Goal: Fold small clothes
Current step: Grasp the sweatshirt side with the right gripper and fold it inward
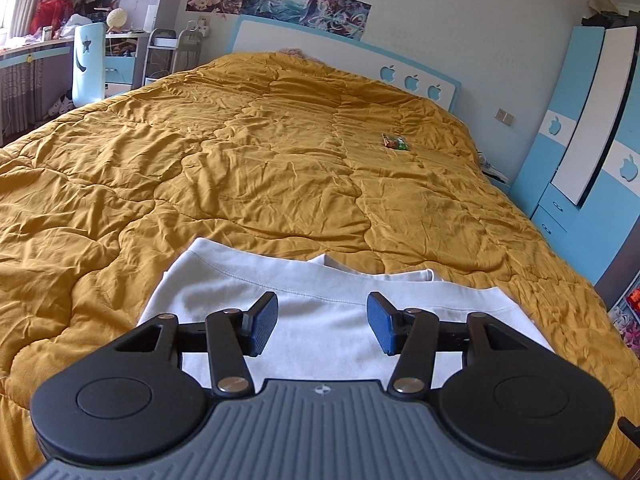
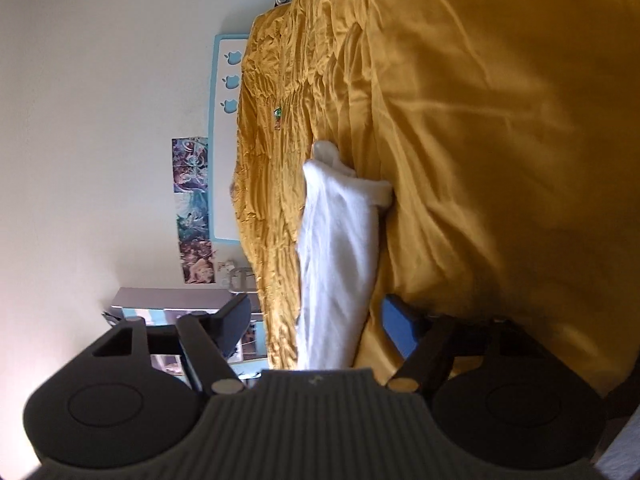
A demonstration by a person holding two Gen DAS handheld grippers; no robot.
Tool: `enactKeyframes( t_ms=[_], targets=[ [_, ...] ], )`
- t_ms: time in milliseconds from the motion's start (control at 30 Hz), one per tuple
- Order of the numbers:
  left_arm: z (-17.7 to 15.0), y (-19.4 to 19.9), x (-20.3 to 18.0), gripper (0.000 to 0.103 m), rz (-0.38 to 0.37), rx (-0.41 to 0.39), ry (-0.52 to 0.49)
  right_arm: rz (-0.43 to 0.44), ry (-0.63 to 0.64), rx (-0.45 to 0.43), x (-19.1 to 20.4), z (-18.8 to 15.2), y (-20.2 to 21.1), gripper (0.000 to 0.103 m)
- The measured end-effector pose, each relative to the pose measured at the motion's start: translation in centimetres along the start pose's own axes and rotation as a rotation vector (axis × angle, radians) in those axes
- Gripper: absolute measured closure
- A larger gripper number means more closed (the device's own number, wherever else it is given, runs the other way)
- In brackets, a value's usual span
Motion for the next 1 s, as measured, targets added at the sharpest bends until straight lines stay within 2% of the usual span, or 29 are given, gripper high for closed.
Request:
enactKeyframes(
  t_ms=[167,267,400,467,533,667,700,733,833,900,933,1000],
  targets=[
    [-0.6,0.5,-1.9,0.042,-0.043,-0.013,-0.079,-0.048,-0.008,0.007,-0.5,-0.5,-1.9,0.034],
    [-0.9,0.7,-2.5,0.042,-0.023,-0.025,-0.143,-0.06,-0.068,-0.025,-1.2,0.3,-2.2,0.036],
    [-1.4,0.8,-3.3,0.042,-0.014,-0.048,-0.222,-0.014,-0.15,-0.033,-1.5,1.3,-2.3,0.036],
    [-2.0,0.8,-3.6,0.042,-0.024,-0.031,-0.241,0.022,-0.128,-0.037,-0.6,1.6,-2.3,0.036],
    [-2.5,0.7,-3.8,0.042,-0.035,-0.016,-0.237,0.012,-0.106,-0.038,0.0,2.0,-2.7,0.036],
    [-3.2,0.4,-3.8,0.042,-0.06,0.024,-0.19,-0.008,-0.15,-0.057,0.9,2.7,-3.8,0.036],
    [-3.2,0.3,-3.7,0.042,-0.063,0.031,-0.179,-0.02,-0.118,-0.056,1.6,2.7,-3.9,0.038],
    [-3.3,0.2,-3.6,0.042,-0.061,0.037,-0.171,-0.035,-0.059,-0.062,2.4,2.7,-4.0,0.047],
    [-3.6,-0.1,-3.2,0.042,-0.047,0.054,-0.152,-0.049,0.068,-0.071,4.1,2.4,-4.6,0.048],
    [-4.0,-0.3,-2.7,0.042,-0.031,0.072,-0.139,-0.155,0.14,-0.077,3.4,2.4,-5.4,0.05],
    [-4.1,-0.4,-2.6,0.042,-0.027,0.08,-0.133,-0.194,0.127,-0.082,2.4,2.5,-6.1,0.054],
    [-4.2,-0.6,-2.2,0.042,-0.023,0.091,-0.112,-0.197,0.073,-0.103,0.4,2.8,-7.1,0.061]
  ],
)
Point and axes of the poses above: each gripper's, at about its wrist camera, not at the fingertips, and y roughly against the way its jaws point, x to its left, z to its top, the point moved 10 cm from there along -y, roughly the way its jaws point, and after that the axes turned 14 degrees about -x, right-handed, at the moved point
